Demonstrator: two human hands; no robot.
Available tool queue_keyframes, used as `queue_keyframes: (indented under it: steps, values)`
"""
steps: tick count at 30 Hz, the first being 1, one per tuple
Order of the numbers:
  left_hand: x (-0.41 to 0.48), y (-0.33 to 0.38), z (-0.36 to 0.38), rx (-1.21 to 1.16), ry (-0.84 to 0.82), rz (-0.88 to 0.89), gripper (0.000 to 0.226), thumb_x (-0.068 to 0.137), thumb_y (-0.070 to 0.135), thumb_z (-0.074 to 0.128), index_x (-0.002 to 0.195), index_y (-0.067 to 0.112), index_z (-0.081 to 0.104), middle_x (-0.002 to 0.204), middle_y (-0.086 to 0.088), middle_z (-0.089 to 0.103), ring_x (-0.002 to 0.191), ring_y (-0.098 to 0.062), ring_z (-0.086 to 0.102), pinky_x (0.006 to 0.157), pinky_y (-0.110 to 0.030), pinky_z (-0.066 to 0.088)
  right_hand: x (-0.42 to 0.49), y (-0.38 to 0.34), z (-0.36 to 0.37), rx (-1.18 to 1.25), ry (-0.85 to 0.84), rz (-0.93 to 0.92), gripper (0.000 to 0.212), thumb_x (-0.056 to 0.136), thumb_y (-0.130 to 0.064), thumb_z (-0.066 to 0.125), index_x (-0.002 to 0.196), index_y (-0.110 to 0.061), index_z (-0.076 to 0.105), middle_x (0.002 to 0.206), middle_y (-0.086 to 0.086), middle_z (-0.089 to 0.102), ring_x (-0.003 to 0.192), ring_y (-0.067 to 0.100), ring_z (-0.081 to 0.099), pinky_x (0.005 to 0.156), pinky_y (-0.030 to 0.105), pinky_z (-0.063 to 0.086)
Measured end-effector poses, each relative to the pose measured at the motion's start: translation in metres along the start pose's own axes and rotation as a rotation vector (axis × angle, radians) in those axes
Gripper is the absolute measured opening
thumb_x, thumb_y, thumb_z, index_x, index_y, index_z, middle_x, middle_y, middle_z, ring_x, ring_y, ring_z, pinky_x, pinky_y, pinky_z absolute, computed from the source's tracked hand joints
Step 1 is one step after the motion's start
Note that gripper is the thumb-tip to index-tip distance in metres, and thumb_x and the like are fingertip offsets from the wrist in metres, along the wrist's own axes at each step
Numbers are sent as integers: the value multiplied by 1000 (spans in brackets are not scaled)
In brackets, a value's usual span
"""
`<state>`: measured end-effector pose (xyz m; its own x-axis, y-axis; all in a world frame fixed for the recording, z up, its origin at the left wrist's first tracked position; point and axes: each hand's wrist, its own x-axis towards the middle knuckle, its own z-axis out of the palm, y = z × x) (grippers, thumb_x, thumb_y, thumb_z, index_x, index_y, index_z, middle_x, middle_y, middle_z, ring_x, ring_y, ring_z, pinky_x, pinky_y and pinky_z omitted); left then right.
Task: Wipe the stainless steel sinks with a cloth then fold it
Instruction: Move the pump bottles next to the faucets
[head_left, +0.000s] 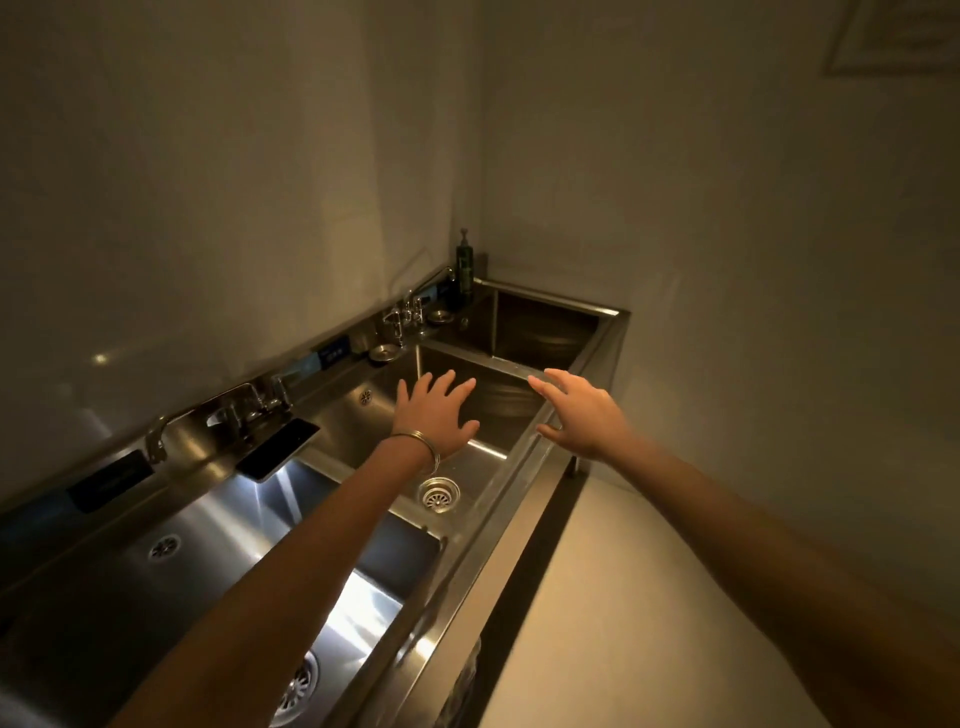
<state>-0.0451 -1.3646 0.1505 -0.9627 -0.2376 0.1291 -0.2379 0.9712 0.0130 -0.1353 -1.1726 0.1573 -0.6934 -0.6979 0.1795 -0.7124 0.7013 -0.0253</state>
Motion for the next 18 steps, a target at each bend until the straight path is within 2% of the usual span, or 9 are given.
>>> queue_keyframes:
  steps: [6, 11, 18]
  values:
    - [71, -5, 0, 13, 23, 21, 63, 92, 48, 43, 147, 32, 17, 155, -4, 17, 142, -27, 13, 115, -51, 8, 65, 29, -1, -14, 6, 42, 70, 90, -43, 56, 149, -27, 21, 155, 3, 23, 141, 22, 25, 112, 44, 31]
    - [121, 0, 22, 37, -35, 7, 63, 93, 49, 41, 147, 32, 15, 156, -3, 15, 143, -27, 11, 116, -51, 8, 106, 62, 15, -28, -32, 51, 69, 92, -41, 53, 149, -26, 19, 156, 3, 20, 143, 22, 20, 114, 45, 25]
    - [205, 21, 62, 159, -38, -86, 73, 91, 51, 43, 149, 26, 6, 157, -6, 6, 144, -30, 4, 115, -51, 5, 168, 134, 43, -80, -64, 4, 77, 90, -26, 59, 151, -22, 12, 157, 7, 14, 145, 24, 11, 116, 45, 16]
